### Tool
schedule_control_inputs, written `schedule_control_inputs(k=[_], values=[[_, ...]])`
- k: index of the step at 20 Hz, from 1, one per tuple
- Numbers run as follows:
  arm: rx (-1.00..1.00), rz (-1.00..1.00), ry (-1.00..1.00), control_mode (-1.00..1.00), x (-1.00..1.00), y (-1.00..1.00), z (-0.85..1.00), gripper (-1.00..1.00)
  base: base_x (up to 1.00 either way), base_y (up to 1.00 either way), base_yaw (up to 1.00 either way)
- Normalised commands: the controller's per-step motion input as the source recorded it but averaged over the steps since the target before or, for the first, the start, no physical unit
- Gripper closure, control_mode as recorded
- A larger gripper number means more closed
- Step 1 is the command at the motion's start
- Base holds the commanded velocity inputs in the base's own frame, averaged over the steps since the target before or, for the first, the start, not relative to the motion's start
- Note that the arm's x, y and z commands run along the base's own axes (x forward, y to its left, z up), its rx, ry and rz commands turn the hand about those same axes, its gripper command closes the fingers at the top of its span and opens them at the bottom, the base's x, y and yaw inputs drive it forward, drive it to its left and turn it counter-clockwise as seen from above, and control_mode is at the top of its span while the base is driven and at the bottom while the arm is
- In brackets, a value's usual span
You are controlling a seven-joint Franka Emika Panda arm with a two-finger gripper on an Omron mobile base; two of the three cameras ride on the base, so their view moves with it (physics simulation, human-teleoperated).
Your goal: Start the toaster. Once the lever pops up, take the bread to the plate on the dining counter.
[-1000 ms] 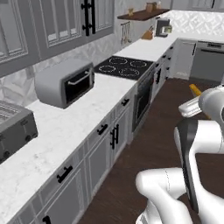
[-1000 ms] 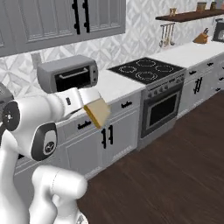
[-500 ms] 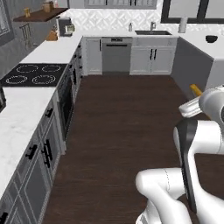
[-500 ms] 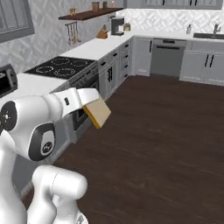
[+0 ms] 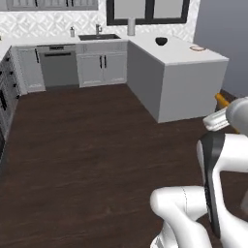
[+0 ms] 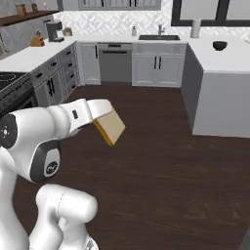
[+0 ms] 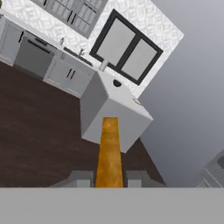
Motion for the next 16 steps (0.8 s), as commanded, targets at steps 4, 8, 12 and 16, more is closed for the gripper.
schedule_control_inputs(k=[4, 8, 12, 16], values=[[0.0, 0.0, 0.0, 1.0, 0.0, 0.0, 0.0, 1.0, 1.0, -0.53, -0.21], [0.0, 0.0, 0.0, 1.0, 0.0, 0.0, 0.0, 1.0, 1.0, -0.37, -0.1], [0.0, 0.0, 0.0, 1.0, 0.0, 0.0, 0.0, 1.0, 1.0, -0.44, -0.07], [0.0, 0.0, 0.0, 1.0, 0.0, 0.0, 0.0, 1.0, 1.0, -0.53, -0.02]])
